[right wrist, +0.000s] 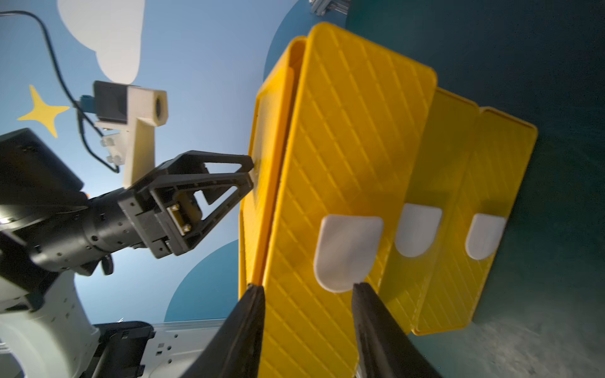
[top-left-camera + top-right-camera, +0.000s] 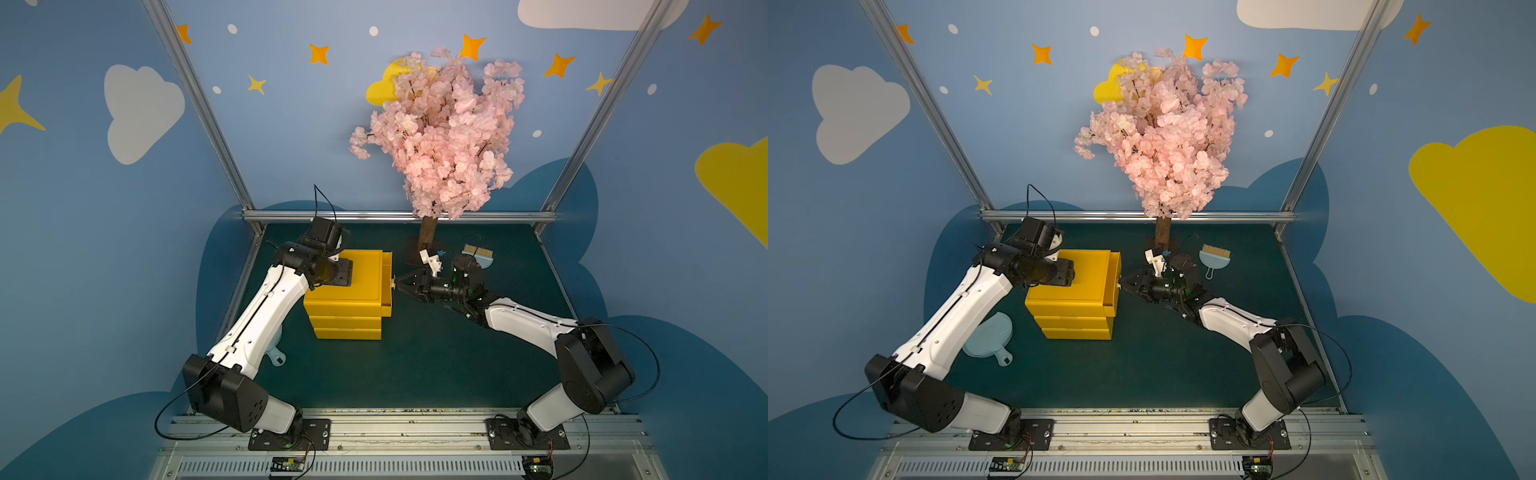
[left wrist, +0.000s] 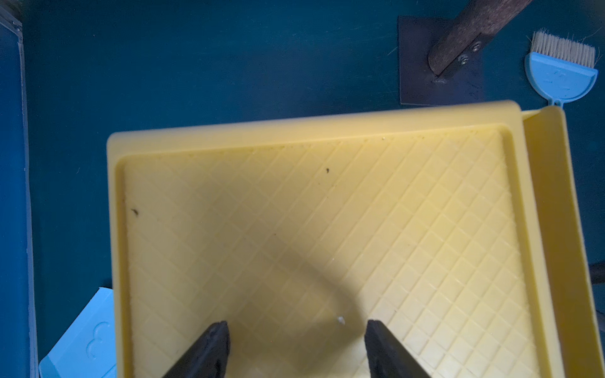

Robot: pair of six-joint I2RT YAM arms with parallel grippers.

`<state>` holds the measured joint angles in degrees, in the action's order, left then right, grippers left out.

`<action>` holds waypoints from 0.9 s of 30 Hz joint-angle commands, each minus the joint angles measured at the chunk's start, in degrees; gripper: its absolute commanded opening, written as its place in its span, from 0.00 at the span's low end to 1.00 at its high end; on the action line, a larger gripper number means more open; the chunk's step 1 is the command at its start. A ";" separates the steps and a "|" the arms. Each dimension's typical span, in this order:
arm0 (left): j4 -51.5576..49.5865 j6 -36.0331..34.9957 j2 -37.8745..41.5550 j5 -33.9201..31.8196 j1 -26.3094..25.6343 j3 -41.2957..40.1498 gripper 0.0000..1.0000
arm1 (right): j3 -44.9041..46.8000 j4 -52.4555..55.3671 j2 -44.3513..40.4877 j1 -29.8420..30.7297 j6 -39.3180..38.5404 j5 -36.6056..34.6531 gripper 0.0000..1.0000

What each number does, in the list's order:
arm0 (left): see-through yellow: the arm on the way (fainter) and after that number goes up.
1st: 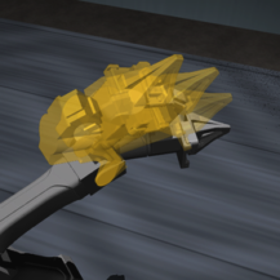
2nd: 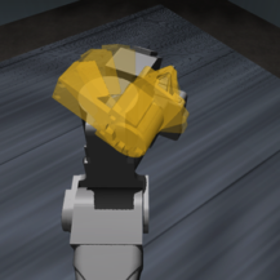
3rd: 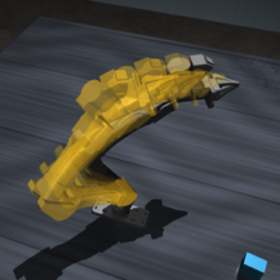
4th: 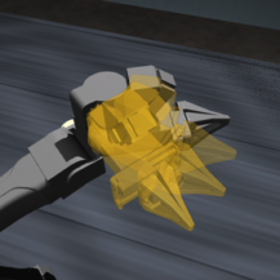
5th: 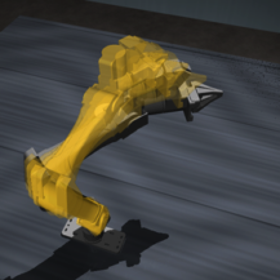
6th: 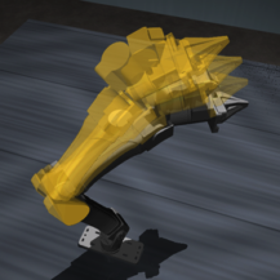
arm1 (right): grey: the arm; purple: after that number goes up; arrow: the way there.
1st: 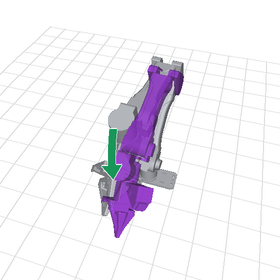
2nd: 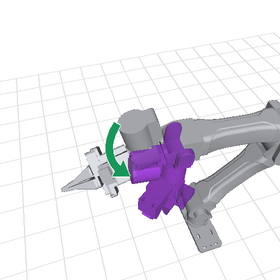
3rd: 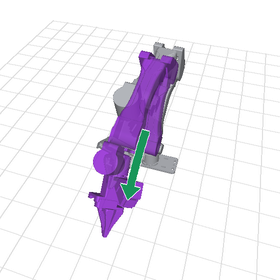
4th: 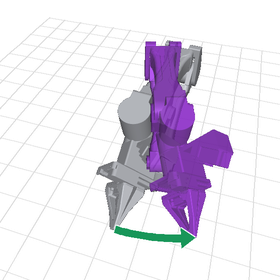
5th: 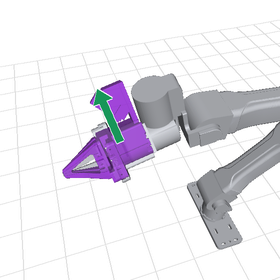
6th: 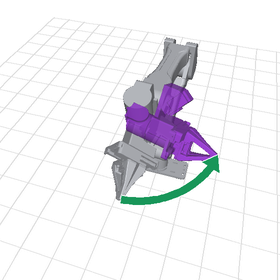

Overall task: Take the seed bags out of the drawer
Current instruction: Open the drawer in the storage box.

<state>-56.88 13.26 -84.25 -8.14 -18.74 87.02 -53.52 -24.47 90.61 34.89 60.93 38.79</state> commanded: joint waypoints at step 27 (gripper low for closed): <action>-3.16 0.40 -1.31 2.96 0.37 -3.26 0.70 | -12.58 23.89 -0.07 2.02 -15.47 -7.41 0.36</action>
<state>-56.23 13.26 -83.88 -7.92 -18.63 86.43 -64.23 -3.01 90.50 36.60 47.46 32.05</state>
